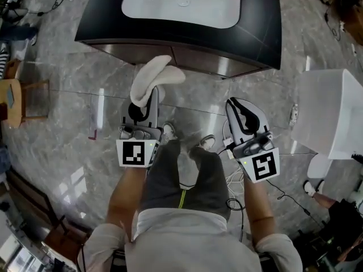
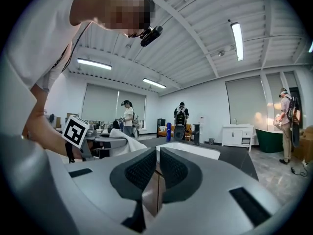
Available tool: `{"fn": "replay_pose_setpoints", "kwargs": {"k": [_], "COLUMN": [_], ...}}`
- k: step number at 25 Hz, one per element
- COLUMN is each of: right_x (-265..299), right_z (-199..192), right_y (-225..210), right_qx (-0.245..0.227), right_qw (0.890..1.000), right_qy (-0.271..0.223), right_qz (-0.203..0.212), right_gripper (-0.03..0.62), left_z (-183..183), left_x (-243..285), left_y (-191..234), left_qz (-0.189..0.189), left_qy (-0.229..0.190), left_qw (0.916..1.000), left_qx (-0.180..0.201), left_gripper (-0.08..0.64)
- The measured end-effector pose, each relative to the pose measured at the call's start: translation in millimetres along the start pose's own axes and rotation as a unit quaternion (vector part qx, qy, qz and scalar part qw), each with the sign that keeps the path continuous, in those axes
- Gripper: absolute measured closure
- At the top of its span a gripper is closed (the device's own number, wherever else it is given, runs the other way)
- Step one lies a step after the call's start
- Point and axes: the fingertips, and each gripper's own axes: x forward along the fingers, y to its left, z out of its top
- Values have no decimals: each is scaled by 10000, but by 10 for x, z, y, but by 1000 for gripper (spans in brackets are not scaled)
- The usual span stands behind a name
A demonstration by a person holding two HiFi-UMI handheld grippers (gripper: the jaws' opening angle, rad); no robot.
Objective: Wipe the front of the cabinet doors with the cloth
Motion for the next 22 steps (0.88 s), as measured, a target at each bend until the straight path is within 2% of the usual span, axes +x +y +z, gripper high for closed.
{"fn": "replay_pose_setpoints", "kwargs": {"k": [3,6,10,15,22], "right_x": [74,181,332,569,907], "right_z": [-522,-840,-1385,-2168,-2932], "right_y": [-89,-225,-351,-448,-471], "right_qx": [86,-2,-272,-356,-336], "right_qw": [9995,9991,9984,9975,9968], "right_qy": [-269,-390,-488,-552,-594], "right_qz": [137,160,134,256,412], "right_gripper": [546,546,546,546,546], "left_z": [-449,-725,-1212,-1857,-2405], "left_x": [62,209,369,617,821], "left_y": [-51,-98,-94,-66,30], "left_qz": [53,38,54,26,-165], "left_qy": [-199,-330,-459,-582,-1013], "left_qw": [9998,9993,9989,9983,9947], "left_qx": [87,149,-52,6,46], "left_gripper": [499,499,499,499,499]}}
